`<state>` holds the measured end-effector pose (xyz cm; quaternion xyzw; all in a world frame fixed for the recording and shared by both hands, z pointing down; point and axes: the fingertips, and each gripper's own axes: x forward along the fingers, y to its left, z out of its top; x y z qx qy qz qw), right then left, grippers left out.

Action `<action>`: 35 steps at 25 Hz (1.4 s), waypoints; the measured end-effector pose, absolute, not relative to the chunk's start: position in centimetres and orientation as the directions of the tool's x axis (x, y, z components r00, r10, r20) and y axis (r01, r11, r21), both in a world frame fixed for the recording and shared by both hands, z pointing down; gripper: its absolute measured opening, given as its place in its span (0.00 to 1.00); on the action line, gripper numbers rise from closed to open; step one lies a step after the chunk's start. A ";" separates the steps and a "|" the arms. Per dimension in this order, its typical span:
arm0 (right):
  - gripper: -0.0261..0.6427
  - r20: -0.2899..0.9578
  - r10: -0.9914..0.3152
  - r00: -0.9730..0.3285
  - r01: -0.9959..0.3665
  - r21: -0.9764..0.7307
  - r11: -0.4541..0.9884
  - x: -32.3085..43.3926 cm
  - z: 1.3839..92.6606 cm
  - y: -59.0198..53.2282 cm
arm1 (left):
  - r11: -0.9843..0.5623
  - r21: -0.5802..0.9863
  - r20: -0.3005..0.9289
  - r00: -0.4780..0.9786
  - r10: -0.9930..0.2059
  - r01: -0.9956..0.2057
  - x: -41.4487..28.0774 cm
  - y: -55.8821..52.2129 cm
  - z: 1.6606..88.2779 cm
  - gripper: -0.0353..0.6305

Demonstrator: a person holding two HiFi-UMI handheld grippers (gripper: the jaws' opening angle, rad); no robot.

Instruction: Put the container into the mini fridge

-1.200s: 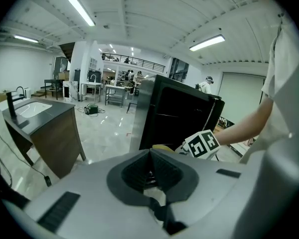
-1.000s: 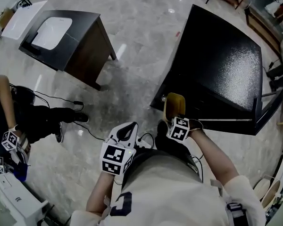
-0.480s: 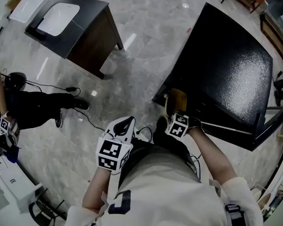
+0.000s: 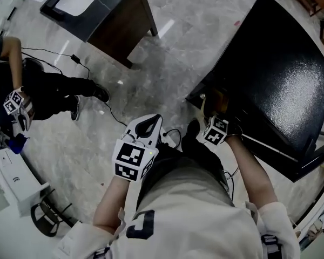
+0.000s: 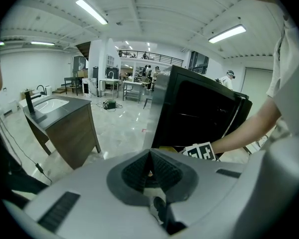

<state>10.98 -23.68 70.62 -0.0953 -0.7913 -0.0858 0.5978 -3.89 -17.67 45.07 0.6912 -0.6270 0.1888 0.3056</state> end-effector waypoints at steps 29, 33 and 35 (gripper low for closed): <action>0.09 0.951 -0.093 -0.294 0.164 0.146 0.976 8.9 71.8 -27.8 | 0.045 0.203 0.648 0.100 -0.755 -0.978 -6.0 -15.9 45.7 0.11; 0.09 0.944 -0.118 -0.309 0.145 0.169 0.975 9.2 72.4 -28.2 | 0.039 0.204 0.659 0.108 -0.744 -0.978 -5.7 -15.5 45.9 0.12; 0.09 0.939 -0.138 -0.316 0.140 0.191 0.972 9.1 72.5 -28.6 | 0.034 0.199 0.663 0.109 -0.741 -0.979 -5.7 -15.4 46.0 0.12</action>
